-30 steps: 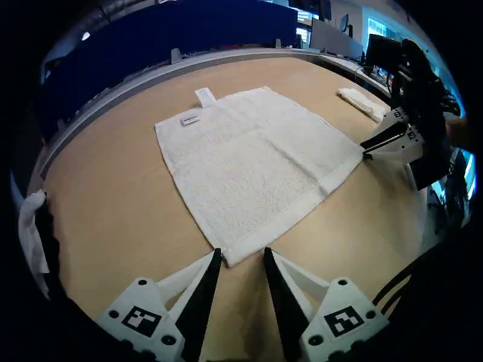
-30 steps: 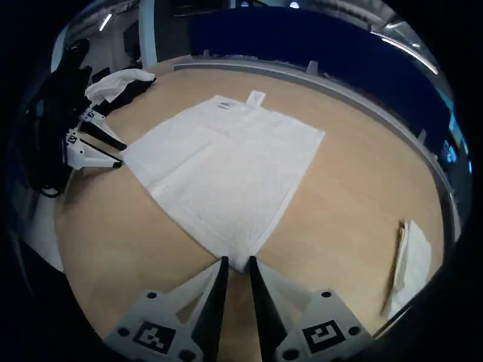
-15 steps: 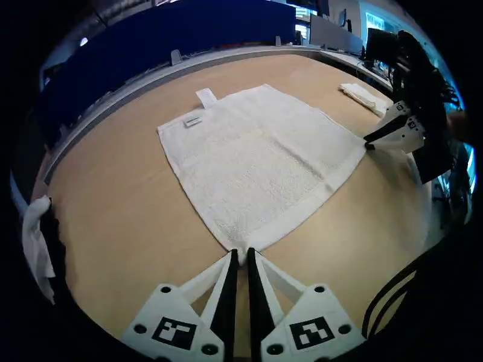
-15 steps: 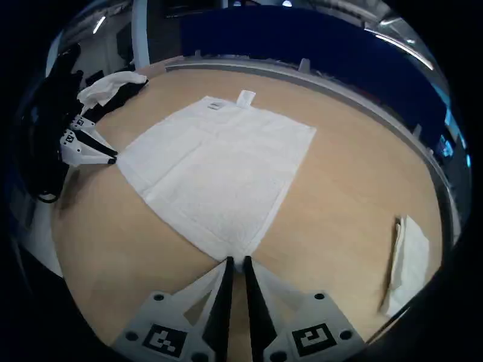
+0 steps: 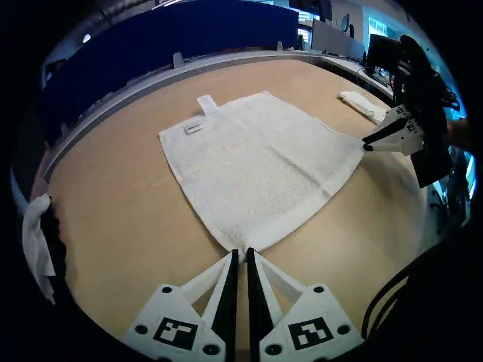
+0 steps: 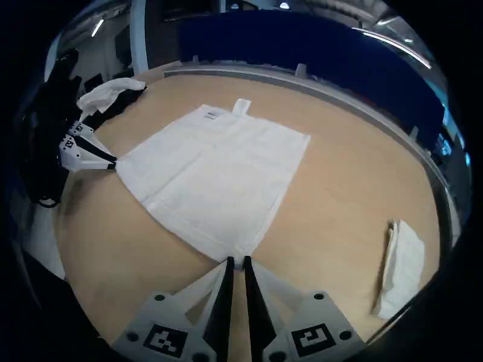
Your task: Fold towel
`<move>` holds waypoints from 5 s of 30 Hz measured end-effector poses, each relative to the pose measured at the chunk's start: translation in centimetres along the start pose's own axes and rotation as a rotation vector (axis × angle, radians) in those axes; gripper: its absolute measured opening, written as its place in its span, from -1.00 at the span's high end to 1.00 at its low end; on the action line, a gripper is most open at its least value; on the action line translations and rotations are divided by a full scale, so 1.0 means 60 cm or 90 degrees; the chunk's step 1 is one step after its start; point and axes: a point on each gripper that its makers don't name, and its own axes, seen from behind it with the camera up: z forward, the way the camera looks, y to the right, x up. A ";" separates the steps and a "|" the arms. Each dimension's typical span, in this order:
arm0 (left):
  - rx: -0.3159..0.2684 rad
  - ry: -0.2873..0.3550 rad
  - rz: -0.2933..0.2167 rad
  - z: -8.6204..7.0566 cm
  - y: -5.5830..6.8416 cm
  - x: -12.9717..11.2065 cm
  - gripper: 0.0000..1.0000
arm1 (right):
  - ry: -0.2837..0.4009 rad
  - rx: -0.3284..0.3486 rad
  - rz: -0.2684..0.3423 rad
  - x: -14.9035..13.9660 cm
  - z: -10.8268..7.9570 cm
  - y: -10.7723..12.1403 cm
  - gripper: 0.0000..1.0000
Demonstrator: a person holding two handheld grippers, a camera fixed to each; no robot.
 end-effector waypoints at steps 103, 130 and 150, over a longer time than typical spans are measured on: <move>0.050 0.005 -0.078 0.120 -0.147 0.191 0.68 | 0.004 -0.073 0.073 0.181 0.108 0.156 0.65; 0.065 0.008 -0.097 0.092 -0.152 0.182 -0.83 | 0.017 -0.103 0.084 0.177 0.089 0.169 -0.75; 0.100 0.007 -0.143 0.030 -0.135 0.114 -0.83 | 0.013 -0.104 0.075 0.127 0.030 0.139 -0.75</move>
